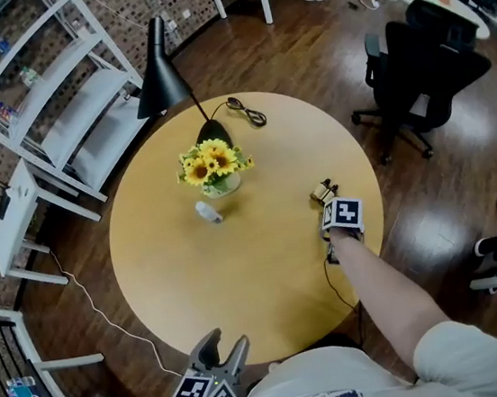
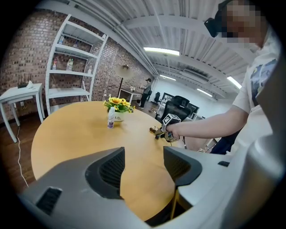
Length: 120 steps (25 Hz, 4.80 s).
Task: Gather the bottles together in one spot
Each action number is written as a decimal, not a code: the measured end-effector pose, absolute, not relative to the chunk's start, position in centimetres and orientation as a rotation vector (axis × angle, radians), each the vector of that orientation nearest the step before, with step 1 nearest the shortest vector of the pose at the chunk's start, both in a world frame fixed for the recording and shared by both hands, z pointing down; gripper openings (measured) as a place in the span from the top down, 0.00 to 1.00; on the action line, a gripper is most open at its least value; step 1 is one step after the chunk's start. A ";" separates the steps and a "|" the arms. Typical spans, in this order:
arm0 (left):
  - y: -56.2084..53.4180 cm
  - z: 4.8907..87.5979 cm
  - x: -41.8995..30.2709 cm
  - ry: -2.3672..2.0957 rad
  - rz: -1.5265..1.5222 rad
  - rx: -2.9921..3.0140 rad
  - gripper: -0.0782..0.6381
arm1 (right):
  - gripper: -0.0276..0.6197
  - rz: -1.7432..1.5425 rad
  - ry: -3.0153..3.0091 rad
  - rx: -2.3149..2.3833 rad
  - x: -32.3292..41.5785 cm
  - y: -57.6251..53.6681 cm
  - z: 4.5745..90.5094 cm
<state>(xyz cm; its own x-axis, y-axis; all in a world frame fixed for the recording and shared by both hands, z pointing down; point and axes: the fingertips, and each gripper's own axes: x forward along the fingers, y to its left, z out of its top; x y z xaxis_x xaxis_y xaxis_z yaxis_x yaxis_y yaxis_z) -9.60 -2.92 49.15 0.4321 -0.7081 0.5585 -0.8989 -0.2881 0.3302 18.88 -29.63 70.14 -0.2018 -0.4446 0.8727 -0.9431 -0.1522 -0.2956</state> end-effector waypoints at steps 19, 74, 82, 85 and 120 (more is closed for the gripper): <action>-7.4 47.5 -4.2 -1.137 0.342 2.246 0.55 | 0.75 1.010 -2.210 1.247 15.4 -18.5 60.7; -38.6 59.3 -9.7 -1.928 0.548 2.030 0.65 | 0.61 0.561 -2.406 1.040 16.1 -11.6 54.5; -38.9 61.0 -9.9 -1.945 0.610 1.983 0.65 | 0.61 0.603 -2.389 1.049 16.6 -12.1 55.1; -38.7 61.4 -10.0 -1.940 0.611 1.968 0.65 | 0.61 0.603 -2.389 1.048 16.6 -12.1 55.0; -20.1 53.4 -11.9 -1.662 0.341 2.149 0.54 | 0.61 0.476 -2.478 1.011 12.0 -10.5 52.8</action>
<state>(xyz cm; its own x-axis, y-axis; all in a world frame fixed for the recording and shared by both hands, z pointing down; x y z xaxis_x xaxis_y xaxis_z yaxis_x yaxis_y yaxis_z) -11.93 -20.11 53.43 0.2629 -0.8657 0.4259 -0.9635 -0.2124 0.1629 12.00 -10.55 52.77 -0.6473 -0.5763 0.4989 -0.7201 0.6769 -0.1523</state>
